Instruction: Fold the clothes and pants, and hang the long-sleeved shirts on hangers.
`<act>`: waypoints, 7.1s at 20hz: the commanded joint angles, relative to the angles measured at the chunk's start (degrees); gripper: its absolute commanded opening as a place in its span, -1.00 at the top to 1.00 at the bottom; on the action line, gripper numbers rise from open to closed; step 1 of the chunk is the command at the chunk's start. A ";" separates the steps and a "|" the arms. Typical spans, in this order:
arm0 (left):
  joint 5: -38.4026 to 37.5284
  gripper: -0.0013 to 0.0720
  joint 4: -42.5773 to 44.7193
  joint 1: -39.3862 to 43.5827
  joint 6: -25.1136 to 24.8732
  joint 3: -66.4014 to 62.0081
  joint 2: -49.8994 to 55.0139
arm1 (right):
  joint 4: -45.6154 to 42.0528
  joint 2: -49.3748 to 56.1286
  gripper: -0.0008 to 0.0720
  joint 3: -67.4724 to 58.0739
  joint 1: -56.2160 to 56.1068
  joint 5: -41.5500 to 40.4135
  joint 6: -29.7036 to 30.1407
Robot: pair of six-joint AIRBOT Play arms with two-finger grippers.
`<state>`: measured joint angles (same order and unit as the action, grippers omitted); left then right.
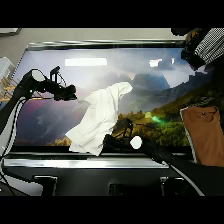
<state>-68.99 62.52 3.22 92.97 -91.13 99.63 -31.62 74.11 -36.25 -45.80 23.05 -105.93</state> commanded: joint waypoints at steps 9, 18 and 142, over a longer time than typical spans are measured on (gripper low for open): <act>-0.55 0.91 0.02 -0.04 -1.70 -0.07 0.13 | 1.79 9.09 0.89 -8.55 -1.70 -2.14 -1.03; -6.73 0.91 0.26 -1.01 -1.70 -0.07 -0.04 | -34.73 -10.91 0.89 -8.57 31.74 21.90 -15.98; -5.20 0.91 2.58 -5.77 -4.48 4.07 -2.25 | -19.06 -8.52 0.36 12.57 55.84 43.06 24.17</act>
<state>-74.08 65.08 -2.59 88.49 -87.02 97.38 -53.10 65.78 -25.15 10.02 68.60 -82.87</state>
